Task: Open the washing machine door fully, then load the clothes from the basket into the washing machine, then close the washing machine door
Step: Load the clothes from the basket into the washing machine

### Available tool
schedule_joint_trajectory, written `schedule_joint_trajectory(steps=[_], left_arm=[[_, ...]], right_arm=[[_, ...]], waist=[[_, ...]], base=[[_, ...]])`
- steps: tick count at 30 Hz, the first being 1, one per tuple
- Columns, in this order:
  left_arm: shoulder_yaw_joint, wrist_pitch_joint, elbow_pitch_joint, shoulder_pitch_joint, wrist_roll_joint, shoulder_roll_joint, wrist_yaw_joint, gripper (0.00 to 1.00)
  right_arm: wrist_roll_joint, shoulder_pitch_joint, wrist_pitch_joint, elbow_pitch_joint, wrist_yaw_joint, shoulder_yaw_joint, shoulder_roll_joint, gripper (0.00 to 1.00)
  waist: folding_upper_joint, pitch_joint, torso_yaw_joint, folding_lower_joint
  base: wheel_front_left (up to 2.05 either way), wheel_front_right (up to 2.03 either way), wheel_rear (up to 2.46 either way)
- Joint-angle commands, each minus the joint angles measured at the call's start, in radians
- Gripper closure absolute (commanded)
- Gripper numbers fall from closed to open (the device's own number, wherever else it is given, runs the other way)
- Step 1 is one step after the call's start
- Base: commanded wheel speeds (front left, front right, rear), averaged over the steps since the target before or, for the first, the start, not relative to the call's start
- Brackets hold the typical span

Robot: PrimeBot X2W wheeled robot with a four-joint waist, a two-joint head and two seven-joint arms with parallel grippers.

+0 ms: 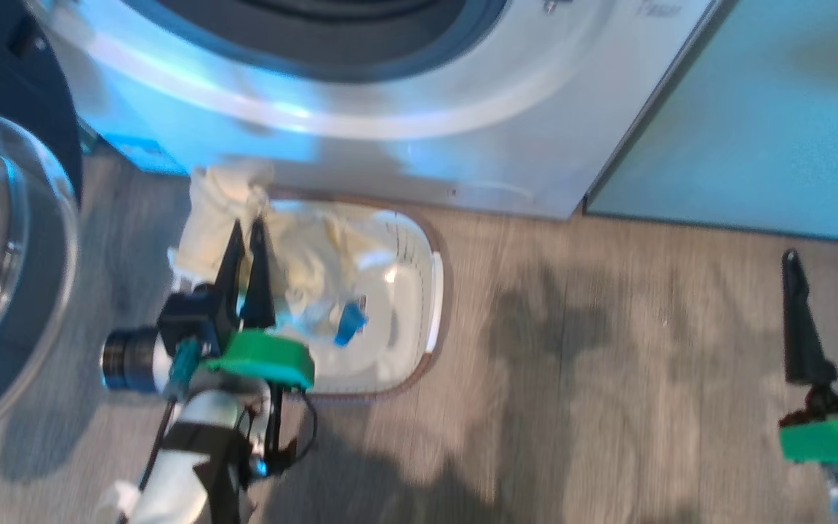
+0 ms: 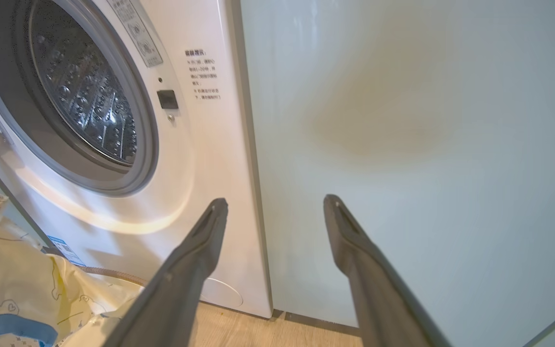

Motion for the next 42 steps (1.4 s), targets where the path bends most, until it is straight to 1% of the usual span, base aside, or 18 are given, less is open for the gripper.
schedule_joint_trajectory(steps=[1,12,20,27,42], left_arm=[[0.035,-0.009,-0.045,0.006,-0.001,0.028,0.007,1.00],[0.018,0.033,-0.138,0.151,-0.017,0.041,0.023,1.00],[0.014,0.064,-0.193,0.222,-0.025,0.057,0.035,1.00],[0.015,0.077,-0.220,0.250,-0.031,0.066,0.045,1.00],[0.003,0.085,-0.225,0.257,-0.040,0.070,0.051,1.00]], right_arm=[[-0.009,0.016,0.008,-0.036,-0.003,0.021,-0.002,0.00],[-0.027,0.097,0.050,-0.050,-0.003,0.040,0.026,0.00],[-0.032,0.140,0.071,-0.063,-0.003,0.057,0.040,0.00],[-0.033,0.153,0.080,-0.068,-0.003,0.064,0.046,0.00],[-0.034,0.152,0.079,-0.066,-0.003,0.067,0.050,0.00]], waist=[[-0.0001,-0.056,-0.006,0.0002],[-0.0001,-0.213,-0.011,0.0002],[-0.0001,-0.279,-0.018,0.0002],[-0.0001,-0.298,-0.021,0.0002],[-0.0001,-0.304,-0.018,0.0002]], base=[[0.00,0.00,0.00],[0.00,0.00,0.00],[0.00,0.00,0.00],[0.00,0.00,0.00],[0.00,0.00,0.00]])
